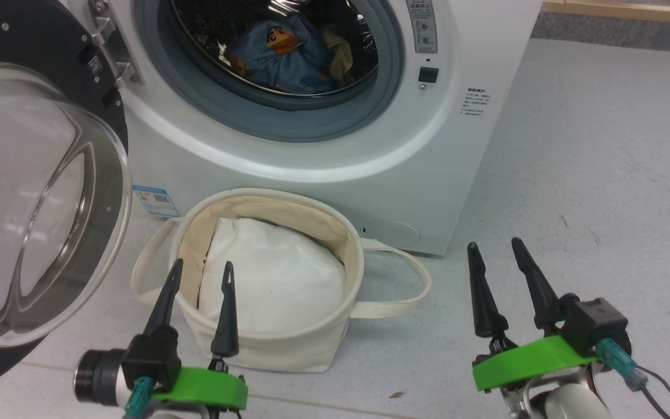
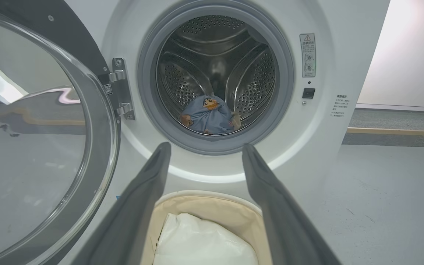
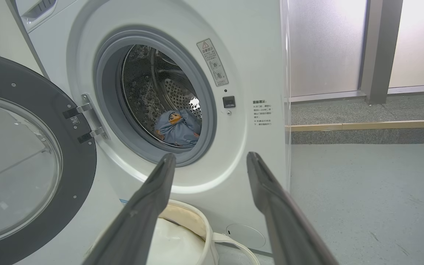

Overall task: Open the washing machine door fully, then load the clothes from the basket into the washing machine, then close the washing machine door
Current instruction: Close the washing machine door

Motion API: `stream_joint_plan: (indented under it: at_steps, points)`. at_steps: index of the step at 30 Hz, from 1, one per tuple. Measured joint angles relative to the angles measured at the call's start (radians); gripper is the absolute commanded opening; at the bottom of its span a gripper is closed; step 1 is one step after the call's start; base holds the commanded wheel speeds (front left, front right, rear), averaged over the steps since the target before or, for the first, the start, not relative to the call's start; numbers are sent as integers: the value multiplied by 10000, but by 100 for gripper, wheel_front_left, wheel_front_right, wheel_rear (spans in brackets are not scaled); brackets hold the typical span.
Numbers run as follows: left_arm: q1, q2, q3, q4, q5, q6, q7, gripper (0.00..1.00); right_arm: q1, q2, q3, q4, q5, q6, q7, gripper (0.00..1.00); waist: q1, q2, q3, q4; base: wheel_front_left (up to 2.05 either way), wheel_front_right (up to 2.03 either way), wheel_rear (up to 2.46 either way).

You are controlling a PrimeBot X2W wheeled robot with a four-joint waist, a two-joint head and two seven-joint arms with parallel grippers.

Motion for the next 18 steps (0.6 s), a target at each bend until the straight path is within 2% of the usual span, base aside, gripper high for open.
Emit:
stream_joint_plan:
  at_steps: [5,11,13,18]
  points:
    - [-13,-123,232,-56,-104,-171,0,100,-5,-4,4,25,0,0,0,100,2,0,70,28,-112,45,67]
    - [-12,-153,259,-75,109,-165,0,100,-8,27,115,44,0,0,0,100,1,0,125,110,-210,119,91]
    - [-23,-157,215,-102,529,-19,0,100,-6,31,119,61,0,0,0,100,-1,0,169,152,-209,144,65]
    - [-24,-161,105,-104,717,115,0,100,-5,31,128,65,0,0,0,100,-1,0,263,234,-114,107,7]
